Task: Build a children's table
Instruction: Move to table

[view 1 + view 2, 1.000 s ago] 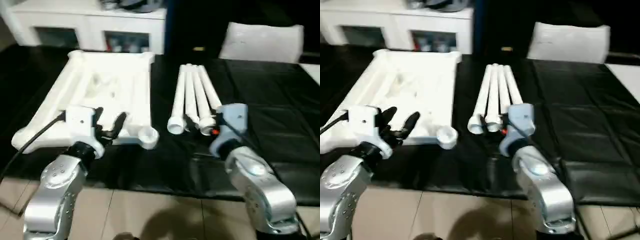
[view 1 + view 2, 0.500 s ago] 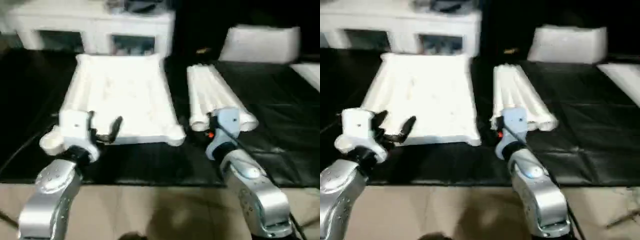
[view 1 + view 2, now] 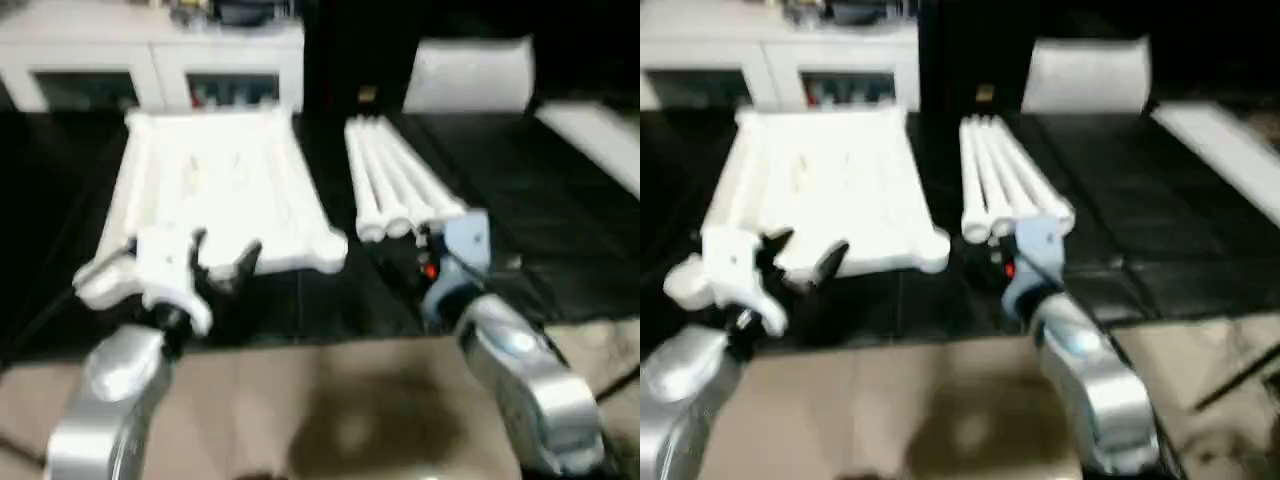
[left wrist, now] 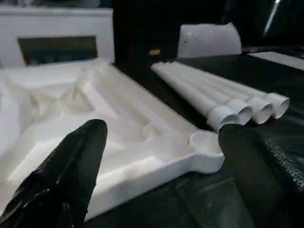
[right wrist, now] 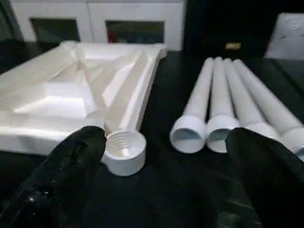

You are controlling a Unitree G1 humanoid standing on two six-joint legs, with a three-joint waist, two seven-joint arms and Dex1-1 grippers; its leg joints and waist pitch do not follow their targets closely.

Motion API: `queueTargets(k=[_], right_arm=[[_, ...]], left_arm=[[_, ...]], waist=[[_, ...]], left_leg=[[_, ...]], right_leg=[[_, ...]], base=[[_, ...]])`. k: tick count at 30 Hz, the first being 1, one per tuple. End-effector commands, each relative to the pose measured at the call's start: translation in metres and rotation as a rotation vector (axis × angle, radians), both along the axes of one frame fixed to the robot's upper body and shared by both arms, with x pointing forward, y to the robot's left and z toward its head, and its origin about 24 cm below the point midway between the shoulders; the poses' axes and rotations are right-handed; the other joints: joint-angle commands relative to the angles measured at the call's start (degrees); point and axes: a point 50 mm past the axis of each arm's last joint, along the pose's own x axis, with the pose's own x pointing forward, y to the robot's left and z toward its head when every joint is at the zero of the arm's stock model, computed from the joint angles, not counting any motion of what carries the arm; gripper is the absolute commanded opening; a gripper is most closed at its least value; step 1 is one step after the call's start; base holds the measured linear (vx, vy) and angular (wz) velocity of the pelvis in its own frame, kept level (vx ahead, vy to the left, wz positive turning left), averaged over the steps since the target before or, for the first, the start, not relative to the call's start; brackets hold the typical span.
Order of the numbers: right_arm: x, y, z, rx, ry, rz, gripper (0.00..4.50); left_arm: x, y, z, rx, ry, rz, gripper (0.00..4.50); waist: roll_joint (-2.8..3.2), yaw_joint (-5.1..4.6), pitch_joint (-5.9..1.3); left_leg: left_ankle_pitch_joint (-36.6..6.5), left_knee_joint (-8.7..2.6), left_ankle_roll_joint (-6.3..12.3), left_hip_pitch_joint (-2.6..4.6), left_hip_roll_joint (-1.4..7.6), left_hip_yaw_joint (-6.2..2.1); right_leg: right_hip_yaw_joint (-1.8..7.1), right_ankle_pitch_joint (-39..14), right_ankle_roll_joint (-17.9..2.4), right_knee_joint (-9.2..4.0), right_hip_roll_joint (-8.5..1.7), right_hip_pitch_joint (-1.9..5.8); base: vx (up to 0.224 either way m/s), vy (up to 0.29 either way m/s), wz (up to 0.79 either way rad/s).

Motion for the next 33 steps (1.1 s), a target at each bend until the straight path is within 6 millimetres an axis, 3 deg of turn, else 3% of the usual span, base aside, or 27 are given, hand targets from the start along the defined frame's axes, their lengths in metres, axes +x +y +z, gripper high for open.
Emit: queueTargets(k=[1, 2, 3, 4, 5, 6, 7, 8, 9, 10, 12, 14, 15, 16, 17, 18, 19, 20, 21, 22, 23, 24, 26, 28, 29, 31, 33], right_arm=[[-0.001, 0.005, 0.004, 0.01, -0.003, 0.026, 4.5], [-0.001, 0.005, 0.004, 0.008, -0.002, 0.027, 4.5], [-0.001, 0.005, 0.004, 0.006, -0.001, 0.028, 4.5], [-0.001, 0.005, 0.003, 0.004, 0.0, 0.03, 4.5], [-0.001, 0.005, 0.003, 0.004, 0.0, 0.03, 4.5], [-0.002, 0.005, 0.003, 0.003, 0.006, 0.036, 4.5], [-0.002, 0.005, 0.002, 0.002, 0.008, 0.041, 4.5], [-0.002, 0.005, 0.002, 0.0, 0.008, 0.045, 4.5], [-0.002, 0.005, 0.002, 0.0, 0.008, 0.045, 4.5], [-0.001, 0.004, 0.003, -0.001, 0.007, 0.046, 4.5], [-0.001, 0.004, 0.004, 0.0, 0.004, 0.048, 4.5], [0.001, 0.005, 0.005, -0.002, 0.002, 0.051, 4.5], [0.001, 0.006, 0.005, -0.003, 0.001, 0.052, 4.5], [0.001, 0.006, 0.005, -0.004, 0.0, 0.052, 4.5], [0.002, 0.006, 0.005, -0.005, 0.002, 0.053, 4.5], [0.002, 0.006, 0.005, -0.005, 0.002, 0.054, 4.5], [0.002, 0.007, 0.005, -0.005, 0.002, 0.058, 4.5], [0.002, 0.008, 0.005, -0.006, 0.002, 0.059, 4.5], [0.002, 0.008, 0.005, -0.005, 0.003, 0.061, 4.5], [0.002, 0.009, 0.006, -0.004, 0.002, 0.062, 4.5], [0.002, 0.01, 0.006, -0.003, 0.002, 0.061, 4.5], [0.002, 0.01, 0.006, -0.003, 0.002, 0.06, 4.5], [0.003, 0.01, 0.007, -0.003, 0.003, 0.053, 4.5], [0.005, 0.01, 0.006, -0.01, 0.011, 0.026, 4.5], [0.005, 0.01, 0.004, -0.019, 0.026, 0.007, 4.5], [0.007, 0.013, -0.002, -0.048, 0.081, -0.001, 4.5], [0.009, 0.014, -0.005, -0.068, 0.111, -0.014, 4.5]], left_arm=[[-0.001, -0.002, 0.0, 0.018, -0.005, 0.006, 4.19], [-0.001, -0.002, 0.0, 0.016, -0.005, 0.007, 4.19], [-0.001, -0.002, 0.0, 0.014, -0.005, 0.008, 4.19], [0.0, -0.003, 0.0, 0.011, -0.004, 0.009, 4.19], [0.0, -0.003, 0.0, 0.011, -0.004, 0.009, 4.19], [-0.001, -0.003, 0.0, 0.01, -0.006, 0.019, 4.19], [-0.001, -0.002, 0.001, 0.012, -0.007, 0.027, 4.19], [-0.001, -0.002, 0.001, 0.013, -0.007, 0.031, 4.19], [-0.001, -0.002, 0.001, 0.013, -0.007, 0.031, 4.19], [-0.001, -0.001, 0.001, 0.012, -0.008, 0.035, 4.19], [-0.002, -0.001, 0.001, 0.011, -0.008, 0.038, 4.19], [-0.003, -0.003, 0.0, 0.014, -0.006, 0.026, 4.19], [-0.003, -0.003, 0.0, 0.018, -0.005, 0.024, 4.19], [-0.003, -0.003, 0.0, 0.017, -0.007, 0.025, 4.19], [-0.003, -0.003, 0.0, 0.015, -0.008, 0.029, 4.19], [-0.003, -0.003, 0.0, 0.014, -0.009, 0.03, 4.19], [-0.003, -0.003, 0.001, 0.017, -0.01, 0.032, 4.19], [-0.003, -0.003, 0.0, 0.019, -0.011, 0.032, 4.19], [-0.003, -0.004, 0.001, 0.021, -0.012, 0.03, 4.19], [-0.003, -0.004, 0.001, 0.022, -0.013, 0.028, 4.19], [-0.003, -0.004, 0.002, 0.034, -0.014, 0.018, 4.19], [-0.003, -0.004, 0.002, 0.037, -0.015, 0.016, 4.19], [-0.003, -0.004, 0.003, 0.044, -0.016, 0.01, 4.19], [-0.002, -0.002, 0.003, 0.042, -0.013, 0.018, 4.19], [-0.002, -0.002, 0.003, 0.022, -0.016, 0.017, 4.19], [-0.003, -0.002, 0.004, 0.034, -0.019, -0.013, 4.36], [-0.002, -0.002, 0.006, 0.04, -0.026, -0.02, 4.36]], waist=[[0.06, 1.1, -1.18], [1.66, -0.38, -1.05], [1.61, -1.85, -1.97], [2.35, -2.47, -2.95], [1.93, -2.85, -3.78], [0.65, -2.69, -3.55], [0.09, -2.41, -3.37], [-2.49, -0.66, -2.54], [-3.84, 2.01, -3.02], [-4.38, 2.89, -3.46], [-4.38, 3.86, -3.57], [0.28, 4.61, -3.53], [1.85, 1.79, -2.48], [1.85, 1.79, -2.48], [1.6, 0.17, -5.54], [1.9, 0.51, -5.39], [1.08, 1.16, -4.47], [-0.01, 1.11, -4.2], [-2.09, 1.16, -3.23], [-3.44, 1.77, -3.44], [-3.91, 4.26, -2.87], [-4.67, 4.81, -3.22], [-3.53, 5.18, -2.52], [-1.81, 5.21, -2.29], [-0.27, 3.86, -1.56], [1.3, 2.51, -4.01], [0.82, 2.5, -4.25]], left_leg=[[-2.3, -6.79, 1.79, 0.64, 3.13, 0.94], [-16.1, -12.43, 1.56, 4.36, 6.14, -1.34], [-22.7, -14.41, 2.09, 6.14, 8.69, -3.74], [-25.9, -15.49, 7.04, 7.97, 9.91, -6.27], [-18.0, -14.17, 17.03, 9.75, 9.98, -7.08], [-10.0, -13.24, 23.53, 9.28, 9.59, -6.04], [-7.3, -12.9, 24.62, 8.67, 8.85, -5.05], [-7.3, -10.48, 20.02, 3.31, 3.71, 0.44], [-3.6, -2.92, 14.16, -2.29, -0.42, 2.97], [0.3, -0.62, 11.91, -4.99, 0.46, 2.36], [6.8, -2.08, 6.8, -5.97, 0.11, 2.55], [12.5, -9.76, 6.69, -1.83, 3.32, 2.41], [0.3, -13.64, 11.46, 2.53, 7.56, -3.11], [0.3, -13.64, 11.46, 2.53, 7.56, -3.11], [2.7, -11.96, 24.59, 9.43, 11.01, -7.76], [9.7, -11.17, 28.26, 9.23, 10.38, -7.7], [15.3, -10.93, 30.2, 7.5, 9.61, -5.07], [13.7, -12.13, 28.66, 5.44, 8.27, -2.21], [5.9, -12.54, 24.26, 2.66, 5.27, 0.53], [-1.0, -11.0, 19.85, 1.71, 2.56, 2.5], [-4.8, -2.89, 12.61, -1.86, -0.53, 3.08], [0.6, -0.43, 6.37, -3.32, 0.55, 1.98], [3.4, -2.65, 3.95, -3.78, 1.69, 1.69], [3.5, -6.32, 3.84, -1.81, 2.82, 2.16], [-3.1, -12.01, 3.2, -0.69, 5.05, 1.64], [-1.0, -11.92, 5.48, 5.09, 7.63, -1.19], [19.0, -9.5, 10.67, 3.91, 6.9, -1.16]], right_leg=[[1.89, -31.7, -13.9, -8.97, -5.06, 0.72], [-0.12, -21.3, -10.2, -4.31, 0.1, -3.39], [0.34, -14.8, -8.7, -0.89, 0.66, -4.34], [0.95, -6.4, -5.5, 2.59, -0.01, -5.8], [1.61, -1.5, -1.5, 4.26, -0.79, -8.4], [2.23, 1.4, 0.4, 4.45, -1.98, -9.88], [2.72, 3.2, 0.0, 3.61, -2.65, -10.02], [5.91, 5.4, -3.2, -3.48, -5.06, -6.21], [12.15, -2.0, -6.9, -7.26, -9.48, 1.21], [12.24, -3.6, -7.2, -7.19, -10.84, 3.57], [9.43, 6.5, -7.2, -5.91, -6.53, 2.73], [2.88, 1.3, -8.5, -6.82, -3.35, 0.93], [0.42, -3.8, -3.9, -0.95, 1.32, -3.71], [0.42, -3.8, -3.9, -0.95, 1.32, -3.71], [1.4, -3.2, 0.3, 6.25, -0.12, -10.0], [1.39, -2.6, 2.7, 7.01, -0.39, -11.19], [2.06, 1.2, 5.3, 7.56, -0.93, -12.51], [2.08, 5.9, 4.9, 7.0, -0.82, -12.12], [3.68, 10.8, 2.2, 1.63, -1.97, -10.11], [5.71, 10.3, 1.9, -2.26, -3.34, -8.27], [11.59, -9.8, 0.4, -7.2, -11.51, -3.68], [10.74, -23.6, -1.6, -7.32, -11.34, -2.4], [9.7, -24.5, -7.8, -7.42, -9.58, -2.55], [7.06, -23.2, -11.1, -7.51, -7.25, -3.44], [3.38, -18.2, -9.6, -5.79, -2.55, -4.15], [2.43, 1.0, -9.5, -1.16, -1.42, -7.64], [3.08, 16.3, -8.4, -0.58, -3.05, -8.23]], base=[[0.0, 0.0, 0.0], [0.031, 0.049, 0.18], [0.064, 0.057, 0.09], [0.064, 0.057, 0.09], [0.12, -0.009, -0.03], [0.123, -0.054, 0.02], [0.123, -0.054, 0.02], [0.099, -0.09, 0.16], [0.154, -0.086, 0.04], [0.154, -0.086, 0.04], [0.166, -0.044, -0.1], [0.156, -0.015, -0.05], [0.189, 0.04, 0.01], [0.189, 0.04, 0.01], [0.175, -0.008, -0.04], [0.149, -0.032, 0.01], [0.149, -0.032, 0.01], [0.106, -0.034, 0.05], [0.083, -0.09, -0.03], [0.083, -0.09, -0.03], [0.063, -0.093, -0.1], [0.055, -0.069, -0.13], [0.068, -0.059, -0.09], [0.09, 0.0, 0.04], [0.097, 0.052, -0.01], [0.115, 0.065, 0.03], [0.097, 0.038, 0.06]])
